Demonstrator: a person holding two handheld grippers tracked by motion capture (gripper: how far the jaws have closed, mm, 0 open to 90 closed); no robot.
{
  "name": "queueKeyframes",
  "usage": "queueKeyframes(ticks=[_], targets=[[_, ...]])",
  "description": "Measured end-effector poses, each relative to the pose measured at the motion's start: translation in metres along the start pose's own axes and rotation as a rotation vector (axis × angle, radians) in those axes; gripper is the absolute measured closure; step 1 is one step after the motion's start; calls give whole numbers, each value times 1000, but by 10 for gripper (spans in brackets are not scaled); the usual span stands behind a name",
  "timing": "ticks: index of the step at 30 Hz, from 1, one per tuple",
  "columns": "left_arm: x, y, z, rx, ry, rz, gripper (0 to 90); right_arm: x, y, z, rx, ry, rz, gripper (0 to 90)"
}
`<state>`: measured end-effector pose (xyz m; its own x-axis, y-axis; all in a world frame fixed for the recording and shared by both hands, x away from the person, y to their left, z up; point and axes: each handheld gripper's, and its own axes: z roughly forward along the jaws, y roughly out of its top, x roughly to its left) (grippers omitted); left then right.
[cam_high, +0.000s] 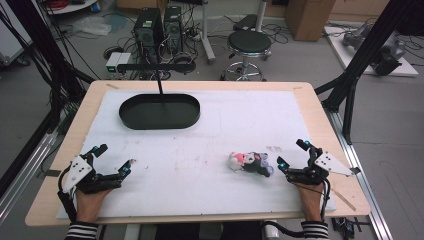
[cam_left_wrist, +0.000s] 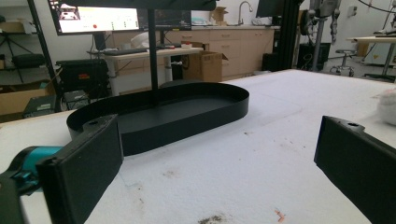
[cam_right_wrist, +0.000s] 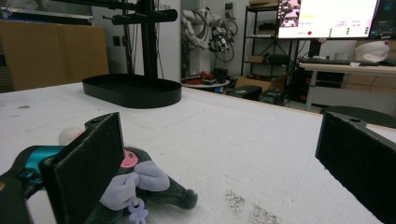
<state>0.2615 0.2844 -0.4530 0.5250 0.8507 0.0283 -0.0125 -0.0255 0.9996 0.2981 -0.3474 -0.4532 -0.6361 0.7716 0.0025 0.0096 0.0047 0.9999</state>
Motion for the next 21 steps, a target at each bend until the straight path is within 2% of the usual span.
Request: queueKeyframes(ticks=[21], targets=[[1, 0, 0, 0, 1, -10, 17, 0, 0, 0, 3, -1, 1, 3]])
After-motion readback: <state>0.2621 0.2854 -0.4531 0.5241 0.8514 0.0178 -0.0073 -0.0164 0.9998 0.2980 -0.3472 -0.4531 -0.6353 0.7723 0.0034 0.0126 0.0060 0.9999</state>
